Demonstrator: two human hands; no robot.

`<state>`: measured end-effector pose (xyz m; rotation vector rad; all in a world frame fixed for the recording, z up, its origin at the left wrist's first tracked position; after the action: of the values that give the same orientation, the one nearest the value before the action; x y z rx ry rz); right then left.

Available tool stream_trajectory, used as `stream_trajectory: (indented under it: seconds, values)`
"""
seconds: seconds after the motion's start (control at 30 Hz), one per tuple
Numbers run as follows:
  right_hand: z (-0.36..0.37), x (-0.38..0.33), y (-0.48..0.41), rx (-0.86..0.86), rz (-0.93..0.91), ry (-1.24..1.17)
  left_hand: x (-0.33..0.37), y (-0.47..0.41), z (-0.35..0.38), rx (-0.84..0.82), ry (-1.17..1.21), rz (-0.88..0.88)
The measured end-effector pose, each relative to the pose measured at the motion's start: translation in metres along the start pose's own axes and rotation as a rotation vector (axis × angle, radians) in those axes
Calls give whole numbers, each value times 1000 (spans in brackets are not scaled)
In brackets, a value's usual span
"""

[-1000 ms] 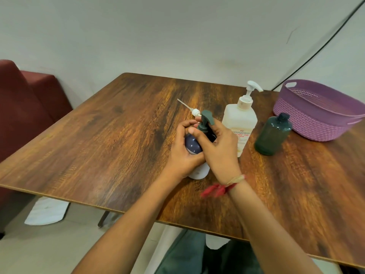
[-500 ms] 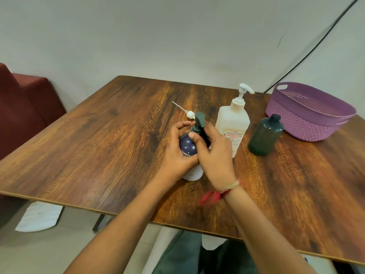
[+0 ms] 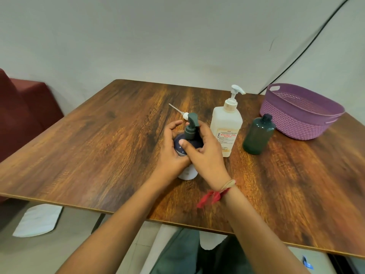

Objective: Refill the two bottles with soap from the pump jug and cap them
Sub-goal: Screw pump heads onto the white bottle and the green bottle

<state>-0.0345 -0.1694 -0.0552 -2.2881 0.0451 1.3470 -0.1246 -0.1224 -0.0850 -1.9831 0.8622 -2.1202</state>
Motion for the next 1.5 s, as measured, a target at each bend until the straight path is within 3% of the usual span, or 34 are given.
stream_trajectory:
  seconds: [0.4,0.53,0.7,0.8,1.0,1.17,1.37,1.5]
  values:
    - [-14,1,3,-1,10,-138,-6,-2,2,19,-46,49]
    - [-39,6,7,282,-19,-124,-7,-10,-6,72,-103,22]
    - [-93,38,5,683,100,-15,-20,-28,-28,145,-140,-38]
    - [-117,59,3,811,191,74,-26,-37,-37,181,-144,-53]
    - [-136,108,-19,549,495,225,-33,-54,-50,273,-179,-81]
    - [-136,126,-40,426,516,182,-41,-68,-64,273,-209,-124]
    - [-138,126,-49,415,515,158,-41,-68,-67,240,-230,-109]
    - [-143,127,-42,413,510,185,-22,-50,-67,403,-241,20]
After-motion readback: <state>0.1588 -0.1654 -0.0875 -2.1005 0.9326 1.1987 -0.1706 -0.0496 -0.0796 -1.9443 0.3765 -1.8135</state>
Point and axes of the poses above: each hand's wrist, its own y-axis away from the middle knuckle, its own z-axis out of the palm, x = y × z, the point moved 3 cm from there along -y, towards the middle knuckle, and after that the axes turned 4 degrees about y, right-handed, at the moved point
